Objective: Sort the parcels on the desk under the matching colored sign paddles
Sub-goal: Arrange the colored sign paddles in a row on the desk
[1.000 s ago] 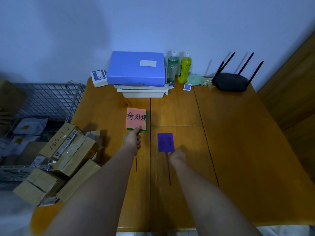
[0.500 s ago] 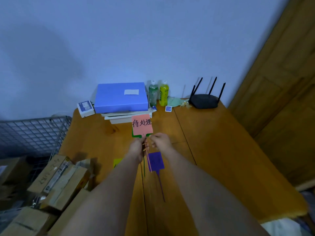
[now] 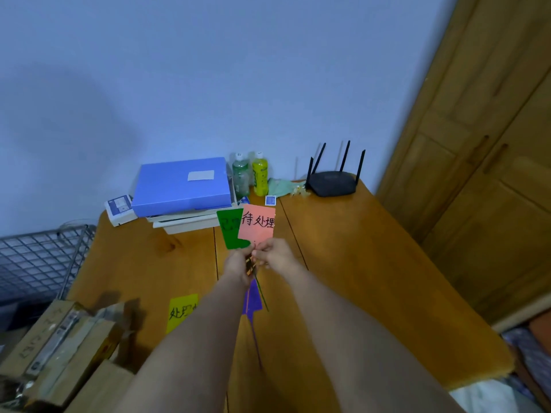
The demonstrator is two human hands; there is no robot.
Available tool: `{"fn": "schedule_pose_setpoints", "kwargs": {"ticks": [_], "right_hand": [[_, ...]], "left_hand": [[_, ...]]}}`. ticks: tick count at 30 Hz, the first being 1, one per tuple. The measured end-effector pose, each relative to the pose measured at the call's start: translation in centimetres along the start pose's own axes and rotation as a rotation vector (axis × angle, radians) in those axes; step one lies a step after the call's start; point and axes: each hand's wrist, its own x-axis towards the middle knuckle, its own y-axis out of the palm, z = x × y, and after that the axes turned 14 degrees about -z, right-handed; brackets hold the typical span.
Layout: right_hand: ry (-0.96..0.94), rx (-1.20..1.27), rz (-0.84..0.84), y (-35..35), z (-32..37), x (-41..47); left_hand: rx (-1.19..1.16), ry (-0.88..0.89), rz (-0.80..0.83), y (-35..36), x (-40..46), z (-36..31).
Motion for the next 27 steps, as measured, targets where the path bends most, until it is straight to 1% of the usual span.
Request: {"fn": "schedule_pose_setpoints", "kwargs": {"ticks": [4, 8, 13, 16, 22, 25, 27], "right_hand": [[0.005, -0.021, -0.004, -2.3, -0.6, 1.9], [0.04, -0.055, -0.058, -4.0, -1.6, 4.0], [0.023, -0.06, -0.098, -6.4, -3.2, 5.6], [0.027, -0.047, -0.067, -7.1, -3.8, 6.0], [0.001, -0.074, -0.018, -7.0, -5.6, 5.8], [0.061, -0.083, -0.025, -6.6, -7.2, 6.1], [0.139, -0.091, -0.039, -6.3, -8.5, 6.2]], "left_hand": [[-0.002, 0.012, -0.012, 3.0, -0.7, 0.8], [-0.012, 0.045, -0.008, 5.8, -1.2, 2.0], [0.016, 0.082, -0.048, 7.6, -1.7, 3.8], [0.026, 0.091, -0.067, 7.8, -2.1, 4.9], [0.018, 0.104, -0.173, 6.6, -1.7, 5.9], [0.008, 0.104, -0.236, 5.6, -1.1, 5.8], [-0.01, 0.094, -0.265, 5.0, -0.7, 5.6]]}}
